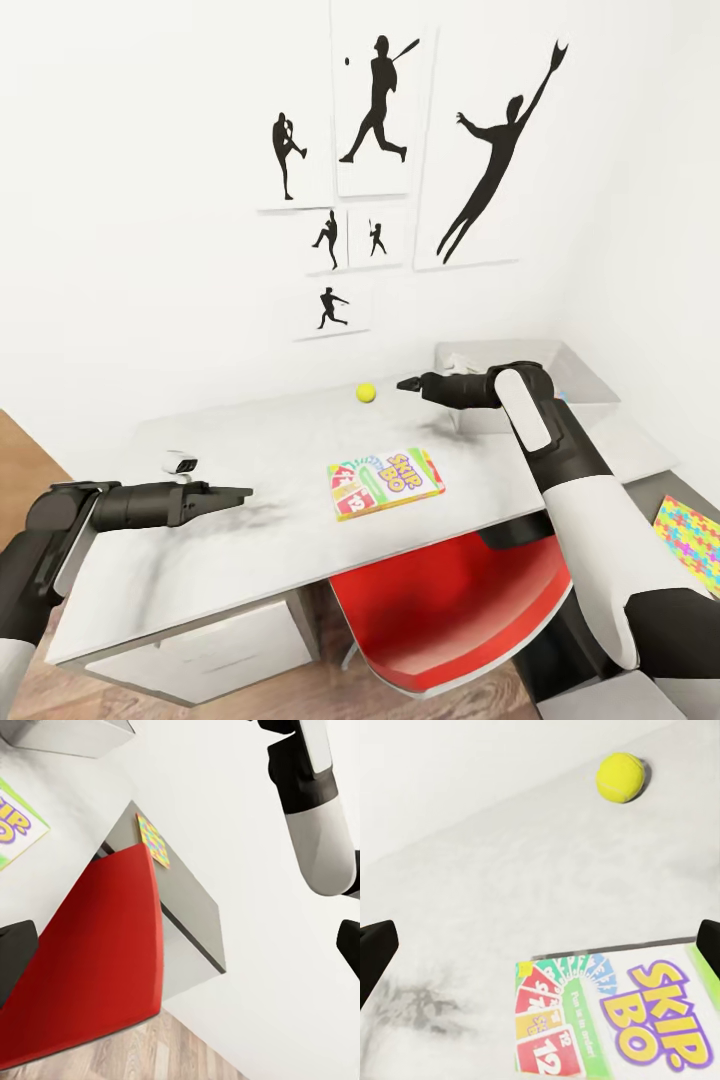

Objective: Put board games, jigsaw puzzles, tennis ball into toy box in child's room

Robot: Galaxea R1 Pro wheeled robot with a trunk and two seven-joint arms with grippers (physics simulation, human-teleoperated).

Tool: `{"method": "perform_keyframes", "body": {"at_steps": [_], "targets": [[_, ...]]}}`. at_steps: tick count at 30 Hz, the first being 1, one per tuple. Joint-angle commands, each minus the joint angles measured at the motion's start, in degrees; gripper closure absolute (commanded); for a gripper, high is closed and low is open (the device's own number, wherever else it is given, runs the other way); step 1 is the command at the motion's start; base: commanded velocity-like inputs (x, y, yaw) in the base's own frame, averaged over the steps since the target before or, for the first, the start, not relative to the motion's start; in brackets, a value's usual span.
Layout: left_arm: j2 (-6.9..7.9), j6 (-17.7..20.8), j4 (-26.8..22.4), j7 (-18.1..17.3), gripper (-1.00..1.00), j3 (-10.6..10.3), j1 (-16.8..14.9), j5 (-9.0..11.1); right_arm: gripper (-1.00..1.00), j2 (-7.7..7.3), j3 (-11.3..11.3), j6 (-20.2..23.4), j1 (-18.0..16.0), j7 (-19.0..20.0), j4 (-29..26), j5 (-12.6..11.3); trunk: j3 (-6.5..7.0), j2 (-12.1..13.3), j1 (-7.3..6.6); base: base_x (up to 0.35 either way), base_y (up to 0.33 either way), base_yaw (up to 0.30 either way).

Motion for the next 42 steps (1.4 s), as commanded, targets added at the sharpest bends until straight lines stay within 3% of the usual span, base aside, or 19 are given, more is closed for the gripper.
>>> {"method": "perform_keyframes", "body": {"at_steps": [1,10,23,42], "targets": [[0.02,0.6,0.0,-0.2,-1.0,0.0,0.0,0.0,-1.0,-0.07,0.1,0.1,-0.1,0.2,-0.1,0.3,-0.01,-0.1,0.03,0.0,0.0,0.0],[0.08,0.9,0.0,-0.2,-1.0,0.7,0.0,0.0,-1.0,-0.06,0.1,0.0,0.0,0.2,-0.2,0.4,0.81,-0.1,0.03,0.041,0.0,0.0],[0.02,1.1,0.7,-0.2,-1.0,1.2,0.0,0.0,-1.0,-0.07,0.1,0.0,0.0,0.2,-0.3,0.4,4.38,5.1,-2.83,0.004,0.0,0.0],[-0.06,0.8,0.7,-0.2,-1.0,1.1,0.0,-0.1,-1.0,0.02,0.2,-0.2,0.0,-2.7,-0.2,0.3,6.2,5.1,-2.83,0.0,0.0,0.0]]}}
